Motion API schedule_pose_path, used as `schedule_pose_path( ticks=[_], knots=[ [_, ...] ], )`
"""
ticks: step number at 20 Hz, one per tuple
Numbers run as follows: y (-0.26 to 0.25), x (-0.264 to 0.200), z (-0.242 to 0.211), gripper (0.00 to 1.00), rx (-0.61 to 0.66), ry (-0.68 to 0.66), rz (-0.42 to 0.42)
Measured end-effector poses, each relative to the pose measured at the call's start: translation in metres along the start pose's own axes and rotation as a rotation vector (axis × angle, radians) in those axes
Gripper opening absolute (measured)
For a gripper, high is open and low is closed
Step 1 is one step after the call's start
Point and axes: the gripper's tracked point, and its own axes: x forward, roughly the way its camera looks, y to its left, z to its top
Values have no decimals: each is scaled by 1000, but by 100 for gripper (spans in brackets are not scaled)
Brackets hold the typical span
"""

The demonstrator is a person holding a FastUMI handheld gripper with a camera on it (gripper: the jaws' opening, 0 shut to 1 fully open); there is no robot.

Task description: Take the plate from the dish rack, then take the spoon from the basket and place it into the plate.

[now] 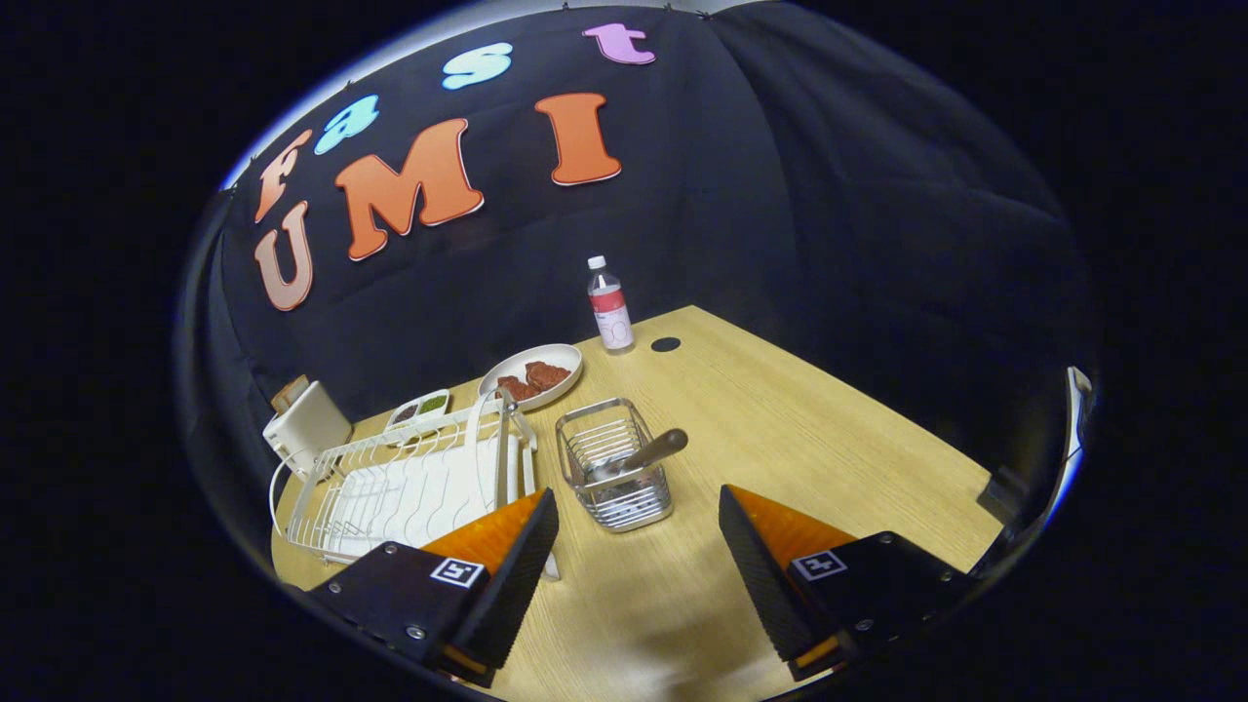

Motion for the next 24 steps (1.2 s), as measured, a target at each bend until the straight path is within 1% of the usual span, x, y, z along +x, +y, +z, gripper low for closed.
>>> schedule_pose_path(
  ticks=[6,11,14,16,17,19,20,21,24],
  knots=[
    [-4,33,23,98,-60,-42,77],
    [-2,59,20,98,-71,-19,143],
    [2,65,18,99,-91,-16,164],
    [3,65,19,96,-107,-26,169],
    [5,65,19,94,-118,-31,171],
    [9,65,18,84,-140,-39,174],
    [11,64,17,76,-148,-37,177],
    [13,64,15,72,-158,-32,183],
    [15,64,14,50,-175,-31,183]
  ],
)
